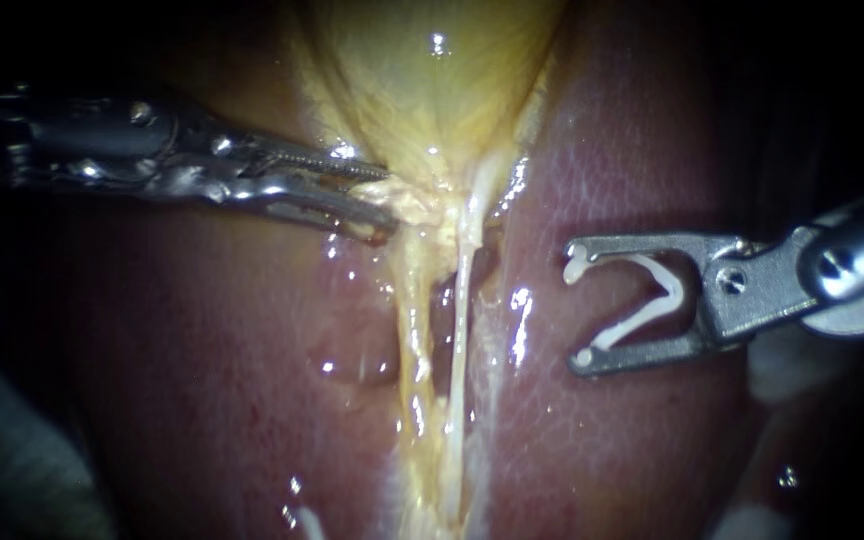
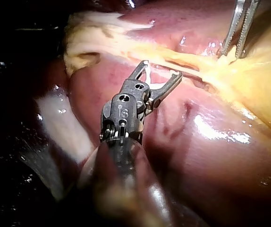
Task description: Grabbing gallbladder
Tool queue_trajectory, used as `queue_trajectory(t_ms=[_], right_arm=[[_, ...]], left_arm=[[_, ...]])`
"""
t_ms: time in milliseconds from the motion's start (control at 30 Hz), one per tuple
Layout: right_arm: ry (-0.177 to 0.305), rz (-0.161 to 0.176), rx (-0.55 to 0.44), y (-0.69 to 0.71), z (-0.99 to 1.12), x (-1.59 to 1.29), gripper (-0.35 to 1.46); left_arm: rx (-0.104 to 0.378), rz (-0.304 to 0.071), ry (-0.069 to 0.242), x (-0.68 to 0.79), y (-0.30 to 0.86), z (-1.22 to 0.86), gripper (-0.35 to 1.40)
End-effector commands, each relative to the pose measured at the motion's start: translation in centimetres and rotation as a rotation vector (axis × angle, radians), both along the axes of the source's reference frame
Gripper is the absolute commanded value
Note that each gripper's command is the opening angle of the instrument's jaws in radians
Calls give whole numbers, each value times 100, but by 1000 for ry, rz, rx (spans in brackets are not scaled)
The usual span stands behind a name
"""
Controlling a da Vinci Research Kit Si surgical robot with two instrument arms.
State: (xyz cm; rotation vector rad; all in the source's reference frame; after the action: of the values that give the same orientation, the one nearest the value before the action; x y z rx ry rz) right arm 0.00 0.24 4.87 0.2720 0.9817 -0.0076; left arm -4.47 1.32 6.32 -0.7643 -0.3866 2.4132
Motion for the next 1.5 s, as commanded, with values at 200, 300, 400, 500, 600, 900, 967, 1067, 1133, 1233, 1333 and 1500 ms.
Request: queue_trajectory(t_ms=[200,300,400,500,600,900,967,1067,1133,1233,1333,1500], right_arm=[[0,0,0,0,0,0,49],[0,0,0,0,0,0,49],[0,0,0,0,0,0,49],[0,0,0,0,0,0,49],[0,0,0,0,0,0,49],[0,0,0,0,0,0,49],[0,0,0,0,0,-1,49],[0,0,0,0,0,-1,49],[0,0,0,0,0,-1,49],[0,0,0,0,0,-1,49],[0,0,0,0,0,-1,49],[0,0,0,1,1,-1,49]], left_arm=[[8,-5,-1,0,4,-4,9],[13,-10,-1,0,5,-7,4],[18,-15,-1,0,7,-9,-11],[26,-25,0,0,8,-12,-27],[27,-25,0,-1,8,-14,-35],[55,-61,4,-1,5,-25,-35],[65,-69,7,0,4,-30,-35],[77,-82,8,7,4,-39,-35],[77,-81,8,12,6,-46,-35],[80,-80,11,24,12,-62,-35],[73,-91,2,37,18,-79,-35],[65,-114,-19,52,25,-102,-35]])
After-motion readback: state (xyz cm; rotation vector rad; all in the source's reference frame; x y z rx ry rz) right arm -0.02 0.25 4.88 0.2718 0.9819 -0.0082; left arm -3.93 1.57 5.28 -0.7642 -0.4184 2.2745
